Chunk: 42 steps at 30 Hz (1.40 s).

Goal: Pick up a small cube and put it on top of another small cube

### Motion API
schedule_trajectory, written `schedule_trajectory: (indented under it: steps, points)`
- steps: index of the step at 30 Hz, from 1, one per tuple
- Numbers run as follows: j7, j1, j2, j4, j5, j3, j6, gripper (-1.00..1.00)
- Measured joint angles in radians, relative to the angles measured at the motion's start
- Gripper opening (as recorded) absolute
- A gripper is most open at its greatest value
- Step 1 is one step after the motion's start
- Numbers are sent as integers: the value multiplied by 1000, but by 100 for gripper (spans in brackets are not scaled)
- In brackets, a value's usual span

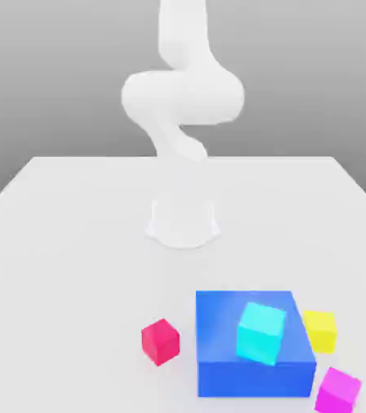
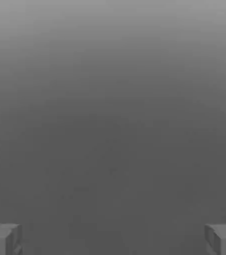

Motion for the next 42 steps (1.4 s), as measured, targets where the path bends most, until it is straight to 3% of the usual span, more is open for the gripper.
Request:
schedule_trajectory:
  steps: [22, 28, 29, 36, 42]
  points:
    - [-698, 339, 803, -291, -58, 141, 417, 0]
    - [-695, 389, 1021, -279, -132, 98, 574, 0]
    - [-683, 401, 1056, -272, -147, 82, 601, -100]
    - [-678, 401, 1064, -270, -155, 81, 607, -100]
    - [-747, 359, 882, -306, -60, 149, 462, -100]
